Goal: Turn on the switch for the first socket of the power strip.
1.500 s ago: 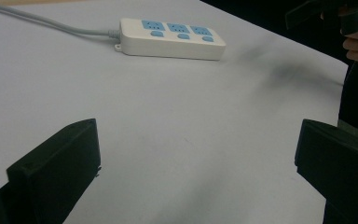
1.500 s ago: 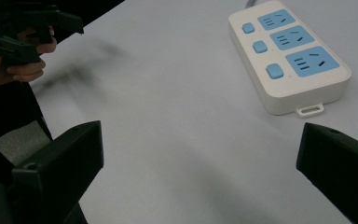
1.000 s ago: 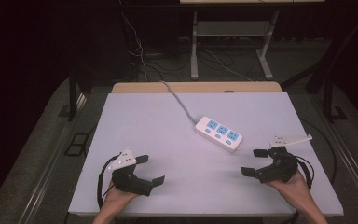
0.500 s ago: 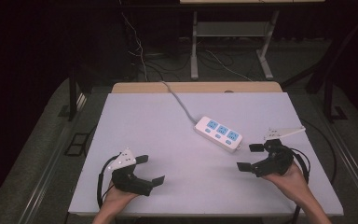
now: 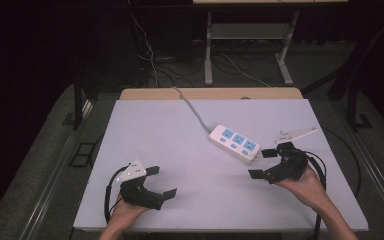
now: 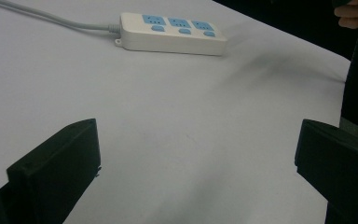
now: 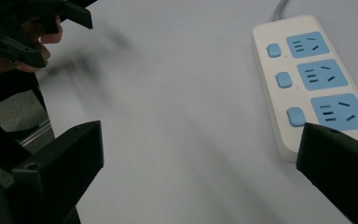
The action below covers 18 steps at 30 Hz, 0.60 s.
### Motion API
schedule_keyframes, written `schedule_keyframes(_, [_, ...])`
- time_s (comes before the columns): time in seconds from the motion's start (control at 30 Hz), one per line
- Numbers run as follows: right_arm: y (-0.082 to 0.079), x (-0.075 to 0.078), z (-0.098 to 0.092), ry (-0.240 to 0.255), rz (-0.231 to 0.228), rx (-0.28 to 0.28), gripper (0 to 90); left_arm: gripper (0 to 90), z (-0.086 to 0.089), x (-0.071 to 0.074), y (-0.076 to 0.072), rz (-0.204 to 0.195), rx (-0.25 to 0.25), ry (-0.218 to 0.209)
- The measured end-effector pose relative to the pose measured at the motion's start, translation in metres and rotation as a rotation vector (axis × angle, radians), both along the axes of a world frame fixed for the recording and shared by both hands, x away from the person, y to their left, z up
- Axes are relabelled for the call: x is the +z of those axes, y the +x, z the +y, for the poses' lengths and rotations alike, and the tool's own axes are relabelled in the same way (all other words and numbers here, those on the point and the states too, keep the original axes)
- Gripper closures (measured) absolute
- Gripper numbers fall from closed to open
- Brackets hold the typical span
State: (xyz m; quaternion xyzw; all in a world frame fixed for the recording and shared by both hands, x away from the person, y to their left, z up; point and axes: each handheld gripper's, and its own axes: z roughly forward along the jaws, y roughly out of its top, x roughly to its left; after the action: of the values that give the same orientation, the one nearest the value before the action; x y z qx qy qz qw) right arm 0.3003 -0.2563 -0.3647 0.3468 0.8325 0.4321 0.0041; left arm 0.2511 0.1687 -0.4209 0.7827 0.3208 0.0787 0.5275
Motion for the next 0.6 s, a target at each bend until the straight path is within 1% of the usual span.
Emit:
schedule_keyframes(0.3, [0.013, 0.012, 0.010, -0.025, -0.007, 0.024, 0.2, 0.0, 0.000, 0.000, 0.000, 0.002, 0.000, -0.001])
schedule_keyframes(0.33, [0.013, 0.012, 0.010, -0.025, -0.007, 0.024, 0.2, 0.0, 0.000, 0.000, 0.000, 0.002, 0.000, -0.001])
schedule_keyframes(0.6, [0.028, 0.018, 0.018, -0.041, -0.005, 0.037, 0.2, 0.0, 0.001, 0.000, 0.000, 0.003, 0.001, -0.002])
